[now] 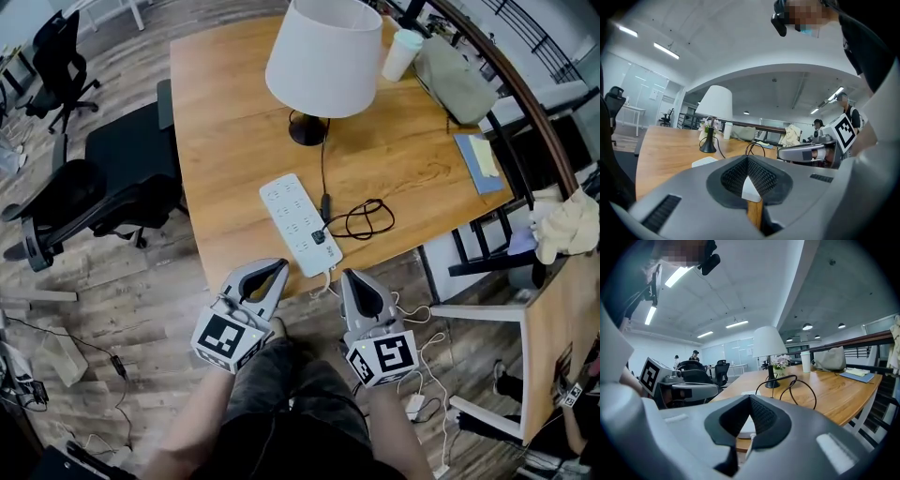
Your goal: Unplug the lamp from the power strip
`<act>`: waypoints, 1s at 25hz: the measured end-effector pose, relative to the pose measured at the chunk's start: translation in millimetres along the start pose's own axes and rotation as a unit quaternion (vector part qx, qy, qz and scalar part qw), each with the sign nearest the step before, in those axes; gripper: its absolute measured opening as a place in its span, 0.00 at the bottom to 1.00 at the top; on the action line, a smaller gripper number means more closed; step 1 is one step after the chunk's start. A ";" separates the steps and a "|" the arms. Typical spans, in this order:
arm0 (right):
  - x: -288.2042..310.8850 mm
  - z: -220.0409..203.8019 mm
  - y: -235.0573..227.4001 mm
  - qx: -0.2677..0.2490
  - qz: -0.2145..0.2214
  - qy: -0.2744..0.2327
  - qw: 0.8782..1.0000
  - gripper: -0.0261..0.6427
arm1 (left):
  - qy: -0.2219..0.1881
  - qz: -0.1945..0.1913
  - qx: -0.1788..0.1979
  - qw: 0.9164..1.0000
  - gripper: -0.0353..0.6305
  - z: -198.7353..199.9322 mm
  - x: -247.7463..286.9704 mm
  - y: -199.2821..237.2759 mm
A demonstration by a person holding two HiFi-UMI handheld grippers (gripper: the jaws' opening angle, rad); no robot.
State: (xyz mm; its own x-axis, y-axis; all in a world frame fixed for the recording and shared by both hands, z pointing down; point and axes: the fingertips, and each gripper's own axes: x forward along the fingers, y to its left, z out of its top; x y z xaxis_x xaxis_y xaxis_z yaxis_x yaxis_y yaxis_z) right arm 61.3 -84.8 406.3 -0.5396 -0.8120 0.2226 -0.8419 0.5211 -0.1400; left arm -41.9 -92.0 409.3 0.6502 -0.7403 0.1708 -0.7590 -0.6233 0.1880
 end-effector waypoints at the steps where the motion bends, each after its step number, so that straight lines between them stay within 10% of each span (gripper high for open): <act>1: 2.2 -2.1 -0.8 0.003 -0.001 0.002 1.000 0.05 | 0.002 -0.003 -0.001 1.000 0.05 -1.0 2.9 0.1; 18: 48.0 -19.6 -13.4 0.008 0.017 0.044 0.999 0.05 | 0.059 -0.003 -0.008 0.998 0.05 -31.2 28.1 18.4; 20: 55.9 -23.0 -11.1 0.014 0.038 0.054 0.998 0.26 | 0.066 -0.003 -0.002 0.998 0.05 -33.3 33.5 19.4; 25: 72.5 -31.9 -14.0 -0.001 0.045 0.082 0.996 0.26 | 0.090 0.003 0.019 0.996 0.05 -36.4 48.9 23.5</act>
State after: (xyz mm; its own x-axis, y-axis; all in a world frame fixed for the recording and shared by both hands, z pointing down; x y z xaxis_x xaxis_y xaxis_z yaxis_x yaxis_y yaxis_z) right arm 34.1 -142.6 455.1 -0.6053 -0.7079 0.3640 -0.7900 0.5904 -0.1655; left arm -26.7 -133.7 457.4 0.6392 -0.6883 0.3429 -0.7608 -0.6312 0.1512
